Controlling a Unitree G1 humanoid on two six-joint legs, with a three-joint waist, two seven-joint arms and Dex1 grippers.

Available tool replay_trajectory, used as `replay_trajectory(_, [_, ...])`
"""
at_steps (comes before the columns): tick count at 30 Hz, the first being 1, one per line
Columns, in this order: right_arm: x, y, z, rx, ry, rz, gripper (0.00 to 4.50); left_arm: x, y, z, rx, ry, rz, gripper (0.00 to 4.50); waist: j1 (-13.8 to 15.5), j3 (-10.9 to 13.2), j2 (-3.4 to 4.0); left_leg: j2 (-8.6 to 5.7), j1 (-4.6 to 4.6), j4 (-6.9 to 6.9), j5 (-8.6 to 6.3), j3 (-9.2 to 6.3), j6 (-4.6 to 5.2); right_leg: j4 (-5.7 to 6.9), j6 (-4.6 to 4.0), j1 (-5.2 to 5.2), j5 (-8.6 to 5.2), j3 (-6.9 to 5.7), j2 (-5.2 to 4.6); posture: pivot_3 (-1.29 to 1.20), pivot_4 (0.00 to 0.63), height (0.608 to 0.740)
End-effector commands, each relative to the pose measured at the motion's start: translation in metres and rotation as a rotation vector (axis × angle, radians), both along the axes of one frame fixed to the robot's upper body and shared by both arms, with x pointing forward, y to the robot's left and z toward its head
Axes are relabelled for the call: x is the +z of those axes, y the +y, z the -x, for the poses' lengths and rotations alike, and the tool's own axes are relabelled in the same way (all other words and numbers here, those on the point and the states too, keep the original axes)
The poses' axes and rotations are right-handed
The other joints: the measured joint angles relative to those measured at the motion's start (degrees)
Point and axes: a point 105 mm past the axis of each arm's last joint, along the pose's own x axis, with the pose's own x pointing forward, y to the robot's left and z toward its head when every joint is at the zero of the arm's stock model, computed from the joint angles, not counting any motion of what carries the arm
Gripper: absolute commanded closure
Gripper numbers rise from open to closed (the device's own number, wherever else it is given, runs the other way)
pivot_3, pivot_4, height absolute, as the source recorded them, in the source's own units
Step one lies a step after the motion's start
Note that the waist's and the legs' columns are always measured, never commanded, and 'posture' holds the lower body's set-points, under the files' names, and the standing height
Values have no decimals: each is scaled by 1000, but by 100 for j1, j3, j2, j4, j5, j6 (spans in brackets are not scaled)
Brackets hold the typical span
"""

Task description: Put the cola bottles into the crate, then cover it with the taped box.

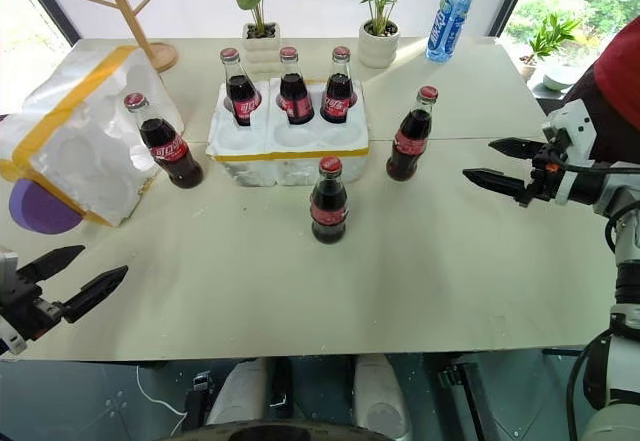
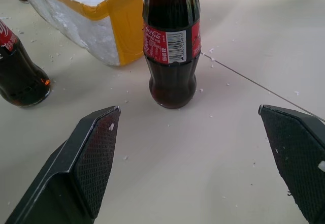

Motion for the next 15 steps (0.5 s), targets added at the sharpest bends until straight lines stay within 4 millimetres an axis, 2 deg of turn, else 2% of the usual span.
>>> replay_trajectory(1, [14, 0, 2, 8, -54, 10, 0, 2, -7, 0, -17, -20, -24, 69, 0, 0, 0, 0, 0, 0, 0, 0, 0, 0, 0, 0, 0, 0, 0, 0, 150, 740])
replay_trajectory(15, [13, -2, 1, -18, -80, 23, 0, -2, -7, -5, 9, -16, -11, 69, 2, 0, 0, -1, 0, 0, 0, 1, 0, 1, 0, 1, 0, 0, 0, 0, 150, 740])
